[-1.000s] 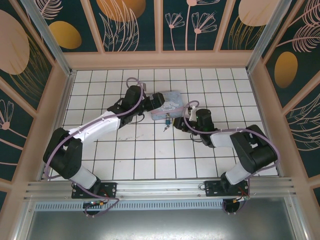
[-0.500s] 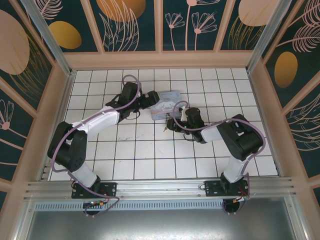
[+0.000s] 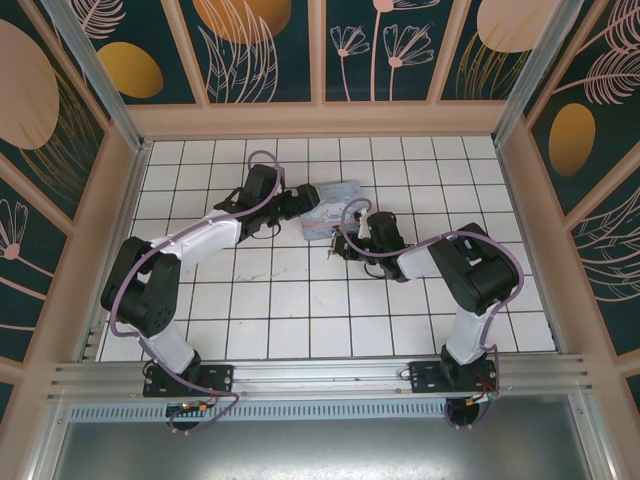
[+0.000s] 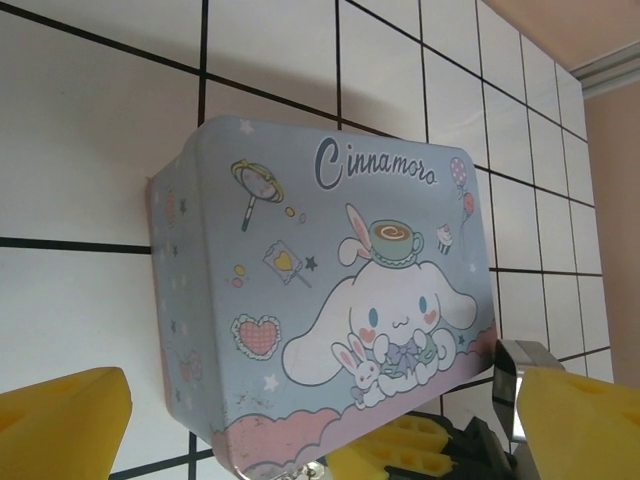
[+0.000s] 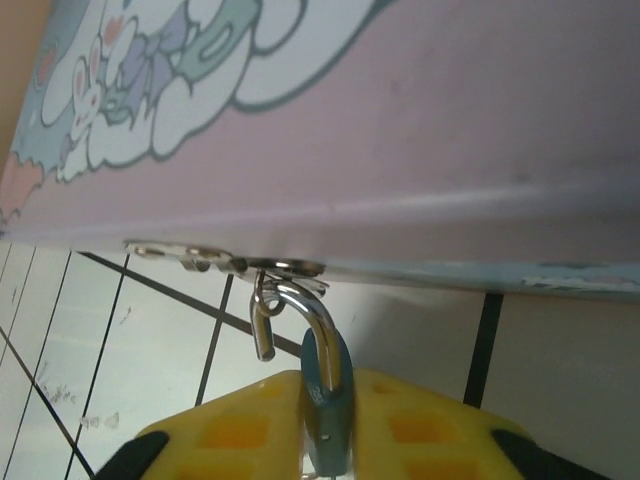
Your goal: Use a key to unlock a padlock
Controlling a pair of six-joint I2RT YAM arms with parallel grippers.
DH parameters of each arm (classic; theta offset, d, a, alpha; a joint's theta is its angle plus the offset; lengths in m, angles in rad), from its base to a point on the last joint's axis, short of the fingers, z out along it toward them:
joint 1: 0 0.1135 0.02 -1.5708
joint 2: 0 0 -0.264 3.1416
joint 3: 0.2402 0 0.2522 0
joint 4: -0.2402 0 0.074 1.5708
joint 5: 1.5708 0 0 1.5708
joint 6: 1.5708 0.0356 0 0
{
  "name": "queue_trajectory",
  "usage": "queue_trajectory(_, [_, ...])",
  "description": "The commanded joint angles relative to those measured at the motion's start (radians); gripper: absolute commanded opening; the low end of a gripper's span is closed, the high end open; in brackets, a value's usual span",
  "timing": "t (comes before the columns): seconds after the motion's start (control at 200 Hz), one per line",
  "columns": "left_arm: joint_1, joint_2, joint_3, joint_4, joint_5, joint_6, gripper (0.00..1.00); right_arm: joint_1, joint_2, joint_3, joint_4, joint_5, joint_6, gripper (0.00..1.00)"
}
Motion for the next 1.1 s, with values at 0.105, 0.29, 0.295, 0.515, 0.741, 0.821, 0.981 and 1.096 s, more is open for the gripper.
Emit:
queue_trajectory(0.105, [0.007,0.043,0.044,-0.001,0.017,0.028,0.99,-0.016,-0.039,-0.036,-0.068,0.013,-0.044,0.0])
queue_trajectory(0.29, [0.007,0.065,0.075,-0.071,-0.008,0.088,0.98,-0.034,-0.067,-0.045,-0.077,0.007,-0.039,0.0])
queue_trajectory(0.295, [0.007,0.065,0.076,-0.072,-0.01,0.091,0.98,-0.034,-0.067,-0.044,-0.077,0.006,-0.038,0.0])
queue_trajectory(0.515, [0.006,0.083,0.094,-0.136,-0.092,0.157,0.98,-0.036,-0.075,-0.034,-0.082,-0.002,0.013,0.0])
queue_trajectory(0.741, [-0.031,0.095,0.113,-0.185,-0.187,0.213,0.99,-0.036,-0.087,-0.046,-0.078,0.015,0.063,0.0])
queue_trajectory(0.821, [-0.047,0.107,0.122,-0.198,-0.215,0.22,0.98,-0.035,-0.088,-0.052,-0.073,0.017,0.083,0.0])
queue_trajectory(0.981, [-0.08,0.131,0.14,-0.218,-0.271,0.234,0.98,-0.035,-0.092,-0.068,-0.054,0.024,0.116,0.0])
queue_trajectory(1.096, [-0.101,0.147,0.145,-0.23,-0.304,0.242,0.98,-0.038,-0.097,-0.079,-0.042,0.024,0.135,0.0])
